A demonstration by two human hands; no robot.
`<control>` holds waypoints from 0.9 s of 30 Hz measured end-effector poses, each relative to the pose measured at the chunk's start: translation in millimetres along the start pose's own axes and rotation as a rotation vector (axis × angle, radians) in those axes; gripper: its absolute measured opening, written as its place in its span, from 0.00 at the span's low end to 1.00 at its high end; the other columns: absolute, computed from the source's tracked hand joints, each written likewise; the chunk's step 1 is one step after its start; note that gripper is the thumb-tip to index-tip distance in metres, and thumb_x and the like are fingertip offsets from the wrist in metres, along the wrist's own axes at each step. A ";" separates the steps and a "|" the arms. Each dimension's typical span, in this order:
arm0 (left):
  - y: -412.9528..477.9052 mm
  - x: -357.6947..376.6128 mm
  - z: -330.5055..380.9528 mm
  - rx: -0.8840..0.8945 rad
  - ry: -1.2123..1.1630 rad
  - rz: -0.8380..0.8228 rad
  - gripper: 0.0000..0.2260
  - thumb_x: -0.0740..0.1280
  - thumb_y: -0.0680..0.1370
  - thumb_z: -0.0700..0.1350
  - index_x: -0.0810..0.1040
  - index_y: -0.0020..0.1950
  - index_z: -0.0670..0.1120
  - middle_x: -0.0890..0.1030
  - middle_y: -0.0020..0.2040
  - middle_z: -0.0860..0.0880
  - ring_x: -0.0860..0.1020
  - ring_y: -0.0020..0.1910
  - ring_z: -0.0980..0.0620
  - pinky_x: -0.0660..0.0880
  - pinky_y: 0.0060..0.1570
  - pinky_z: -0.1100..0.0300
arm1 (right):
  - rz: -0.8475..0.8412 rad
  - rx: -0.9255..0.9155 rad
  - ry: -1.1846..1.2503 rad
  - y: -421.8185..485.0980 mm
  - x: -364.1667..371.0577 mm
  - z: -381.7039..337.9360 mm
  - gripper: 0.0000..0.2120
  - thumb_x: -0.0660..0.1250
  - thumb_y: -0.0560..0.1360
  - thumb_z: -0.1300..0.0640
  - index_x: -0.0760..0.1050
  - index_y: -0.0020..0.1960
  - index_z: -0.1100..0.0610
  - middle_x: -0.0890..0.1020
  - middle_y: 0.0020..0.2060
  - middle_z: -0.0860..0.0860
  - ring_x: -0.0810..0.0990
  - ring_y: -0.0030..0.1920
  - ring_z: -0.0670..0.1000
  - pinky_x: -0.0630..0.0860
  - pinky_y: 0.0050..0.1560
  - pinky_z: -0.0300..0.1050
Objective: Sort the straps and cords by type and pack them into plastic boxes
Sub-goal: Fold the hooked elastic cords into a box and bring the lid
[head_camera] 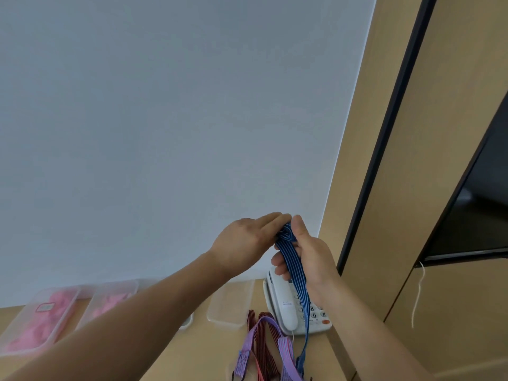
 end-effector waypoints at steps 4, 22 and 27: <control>-6.1 7.7 -3.7 -0.005 0.013 -0.044 0.27 0.67 0.71 0.28 0.74 0.70 0.40 0.80 0.62 0.44 0.78 0.34 0.46 0.73 0.30 0.63 | 0.041 -0.032 0.042 -3.5 -4.5 -1.7 0.31 0.67 0.64 0.29 0.84 0.40 0.58 0.83 0.33 0.57 0.79 0.30 0.52 0.75 0.29 0.42; -8.2 16.5 -46.8 -0.889 -1.216 -0.027 0.18 0.71 0.78 0.40 0.74 0.67 0.41 0.85 0.54 0.47 0.84 0.53 0.44 0.79 0.56 0.46 | 0.110 -0.136 -0.098 -10.2 -15.1 -12.1 0.19 0.72 0.71 0.44 0.79 0.42 0.61 0.83 0.30 0.57 0.79 0.27 0.52 0.75 0.27 0.42; 0.6 -2.0 -50.9 -0.711 -0.863 -0.001 0.18 0.71 0.77 0.41 0.74 0.66 0.49 0.82 0.60 0.53 0.84 0.48 0.56 0.80 0.48 0.63 | 0.072 -0.144 -0.082 -13.9 -13.4 -13.8 0.24 0.67 0.73 0.38 0.80 0.44 0.61 0.82 0.31 0.56 0.78 0.27 0.52 0.74 0.29 0.43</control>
Point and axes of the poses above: each hand's wrist, its own y-axis towards the middle knuckle, its own x-axis out of the palm, z = x × y, the point moved 9 cm from there along y, towards the middle knuckle
